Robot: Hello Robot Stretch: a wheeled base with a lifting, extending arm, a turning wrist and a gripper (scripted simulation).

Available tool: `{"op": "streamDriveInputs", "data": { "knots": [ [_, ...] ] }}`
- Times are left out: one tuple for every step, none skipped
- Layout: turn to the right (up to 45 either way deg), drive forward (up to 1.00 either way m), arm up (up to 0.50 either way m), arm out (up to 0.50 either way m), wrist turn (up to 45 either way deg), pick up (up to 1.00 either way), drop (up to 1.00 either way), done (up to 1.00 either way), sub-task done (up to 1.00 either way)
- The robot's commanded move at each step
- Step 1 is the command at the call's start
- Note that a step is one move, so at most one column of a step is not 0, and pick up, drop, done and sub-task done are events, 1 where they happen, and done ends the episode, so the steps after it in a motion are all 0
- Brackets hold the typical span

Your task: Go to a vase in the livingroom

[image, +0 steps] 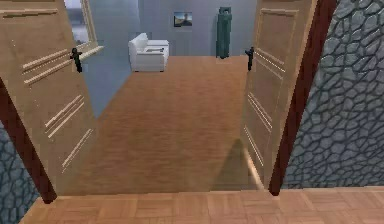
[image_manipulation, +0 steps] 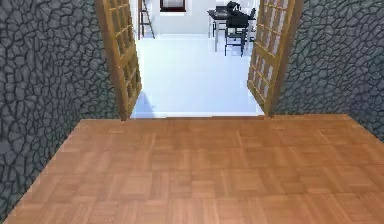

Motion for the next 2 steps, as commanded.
{"op": "streamDriveInputs", "data": {
  "knots": [
    [0.0, 1.0, 0.0, 0.0, 0.0, 0.0, 0.0, 0.0, 0.0],
    [0.0, 1.0, 0.0, 0.0, 0.0, 0.0, 0.0, 0.0, 0.0]
  ]
}}
